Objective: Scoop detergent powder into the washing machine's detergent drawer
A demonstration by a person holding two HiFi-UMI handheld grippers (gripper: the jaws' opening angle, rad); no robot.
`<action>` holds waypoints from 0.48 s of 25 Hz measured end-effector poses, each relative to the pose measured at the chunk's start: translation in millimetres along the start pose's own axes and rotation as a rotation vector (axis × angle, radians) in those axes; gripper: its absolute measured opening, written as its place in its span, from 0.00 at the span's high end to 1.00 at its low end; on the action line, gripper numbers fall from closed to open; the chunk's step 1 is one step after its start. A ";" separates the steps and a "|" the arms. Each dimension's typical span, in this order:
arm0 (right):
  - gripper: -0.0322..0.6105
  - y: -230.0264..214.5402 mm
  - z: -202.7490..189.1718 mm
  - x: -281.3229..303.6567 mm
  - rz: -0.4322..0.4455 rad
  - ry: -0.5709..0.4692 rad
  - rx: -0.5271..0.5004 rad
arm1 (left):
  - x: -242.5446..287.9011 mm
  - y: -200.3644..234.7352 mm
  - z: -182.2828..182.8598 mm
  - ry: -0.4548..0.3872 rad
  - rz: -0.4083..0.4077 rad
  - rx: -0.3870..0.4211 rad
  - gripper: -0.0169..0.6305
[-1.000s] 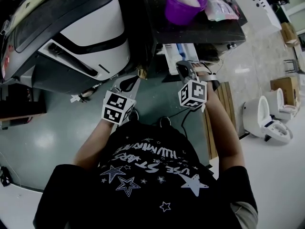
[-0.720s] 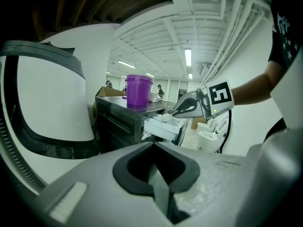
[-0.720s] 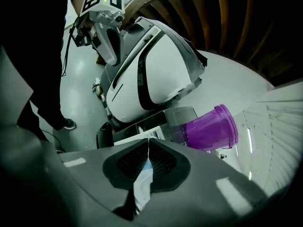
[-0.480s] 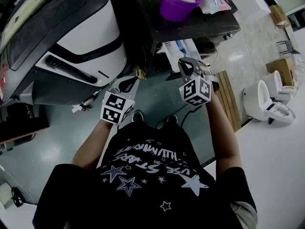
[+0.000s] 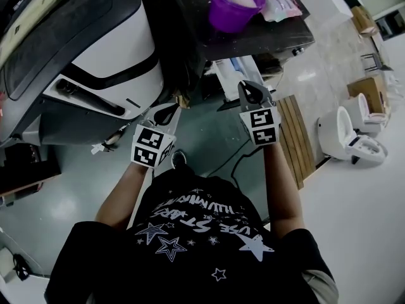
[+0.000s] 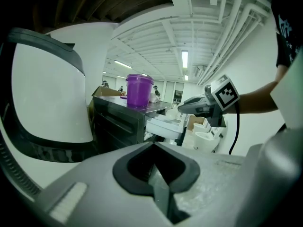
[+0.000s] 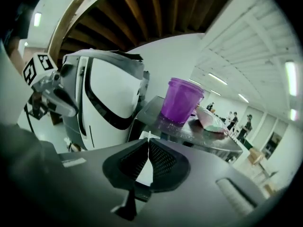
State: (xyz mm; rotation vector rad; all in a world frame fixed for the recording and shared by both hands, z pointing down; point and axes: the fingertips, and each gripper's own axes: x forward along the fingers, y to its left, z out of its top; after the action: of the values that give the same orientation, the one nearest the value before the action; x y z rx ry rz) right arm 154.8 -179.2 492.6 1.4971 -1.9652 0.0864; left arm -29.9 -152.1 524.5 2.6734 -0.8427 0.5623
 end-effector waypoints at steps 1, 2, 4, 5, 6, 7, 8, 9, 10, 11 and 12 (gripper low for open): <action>0.90 -3.8 -2.1 -1.4 -0.006 -0.012 0.051 | 0.6 -0.2 -0.2 -0.002 0.002 -0.003 0.97; 0.90 -6.7 -3.8 -3.3 -0.010 -0.024 0.093 | 1.1 -0.4 -0.7 -0.003 0.005 -0.004 0.97; 0.90 -11.0 -5.8 -9.2 -0.015 -0.049 0.161 | 2.2 -1.8 -1.5 -0.001 0.011 -0.004 0.97; 0.90 -12.8 -6.2 -13.0 -0.016 -0.062 0.193 | 2.3 -3.3 -1.5 0.000 0.013 -0.003 0.97; 0.90 -14.3 -6.2 -17.4 -0.018 -0.074 0.222 | 1.8 -5.8 -1.0 0.001 0.015 -0.001 0.97; 0.90 -15.3 -6.2 -22.3 -0.019 -0.087 0.248 | 0.6 -9.3 -0.4 0.001 0.016 0.003 0.97; 0.90 -15.5 -6.4 -27.3 -0.019 -0.098 0.269 | -1.3 -13.8 -0.1 0.000 0.015 0.006 0.97; 0.90 -15.1 -6.6 -32.4 -0.019 -0.108 0.286 | -3.4 -18.7 0.0 0.000 0.013 0.010 0.97; 0.90 -14.2 -6.6 -37.5 -0.017 -0.119 0.301 | -5.5 -23.6 0.0 -0.001 0.012 0.015 0.97; 0.90 -13.2 -6.5 -42.7 -0.014 -0.129 0.314 | -7.8 -28.5 0.1 -0.001 0.012 0.019 0.97; 0.90 -11.8 -6.4 -48.4 -0.011 -0.140 0.326 | -10.3 -33.2 0.3 -0.002 0.013 0.022 0.97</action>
State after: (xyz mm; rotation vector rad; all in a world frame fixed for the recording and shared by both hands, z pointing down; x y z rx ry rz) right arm 174.4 -140.0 468.1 1.7606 -2.1308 0.3190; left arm -17.8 -121.0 514.9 2.6902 -0.8603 0.5748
